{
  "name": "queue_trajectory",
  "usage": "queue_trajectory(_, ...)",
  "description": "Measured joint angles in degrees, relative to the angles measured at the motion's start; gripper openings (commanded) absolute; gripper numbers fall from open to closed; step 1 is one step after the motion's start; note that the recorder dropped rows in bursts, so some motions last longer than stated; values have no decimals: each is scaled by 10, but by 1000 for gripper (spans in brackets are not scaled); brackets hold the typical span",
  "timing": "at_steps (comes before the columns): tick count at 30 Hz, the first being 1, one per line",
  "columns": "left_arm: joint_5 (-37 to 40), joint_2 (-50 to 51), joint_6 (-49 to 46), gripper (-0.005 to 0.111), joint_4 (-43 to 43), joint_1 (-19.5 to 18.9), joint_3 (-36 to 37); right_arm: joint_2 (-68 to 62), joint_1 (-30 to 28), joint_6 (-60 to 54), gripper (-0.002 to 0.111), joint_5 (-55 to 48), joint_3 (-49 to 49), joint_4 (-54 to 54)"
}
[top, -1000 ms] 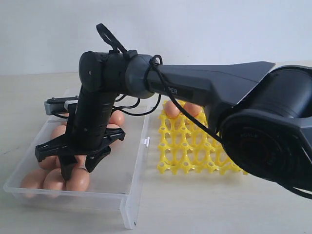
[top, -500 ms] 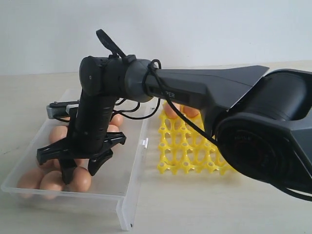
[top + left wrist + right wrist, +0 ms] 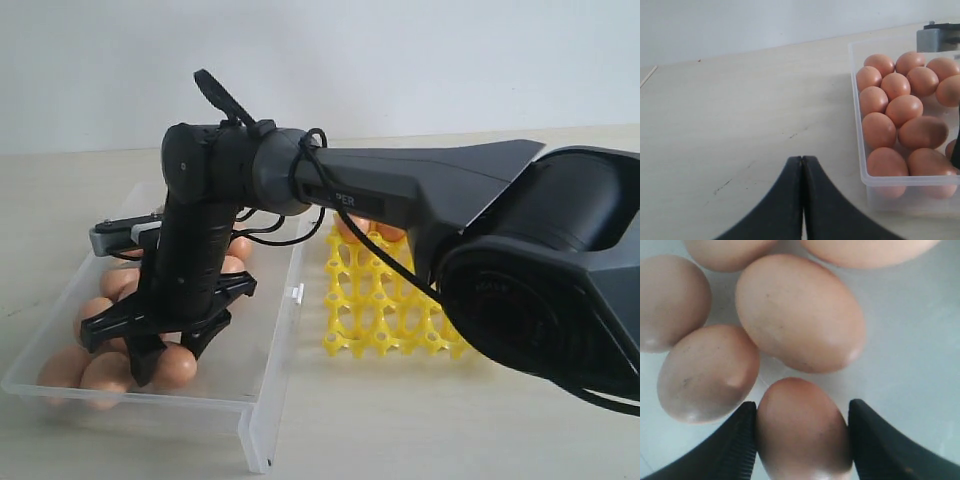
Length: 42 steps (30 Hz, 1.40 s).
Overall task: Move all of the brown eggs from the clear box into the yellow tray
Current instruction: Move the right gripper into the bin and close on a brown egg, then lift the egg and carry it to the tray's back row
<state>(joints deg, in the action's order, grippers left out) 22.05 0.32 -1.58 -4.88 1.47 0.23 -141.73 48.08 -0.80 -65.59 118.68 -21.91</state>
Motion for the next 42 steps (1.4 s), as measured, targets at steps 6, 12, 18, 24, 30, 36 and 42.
queue_trajectory(6,0,0,0,0,0,0,0,35,3,-46,0,2,0,12)
queue_trajectory(12,0,0,0,0,0,0,0,109,7,-102,0,32,-17,22)
queue_trajectory(18,0,0,0,0,0,0,0,220,9,-147,0,177,-127,47)
queue_trajectory(24,0,0,0,0,0,0,0,370,-17,-185,0,382,-321,44)
queue_trajectory(30,0,0,0,0,0,0,0,487,-96,-200,0,564,-529,17)
queue_trajectory(36,0,0,0,0,0,0,0,533,-179,-202,0,715,-663,18)
queue_trajectory(42,0,0,0,0,0,0,0,497,-240,-177,0,809,-694,60)
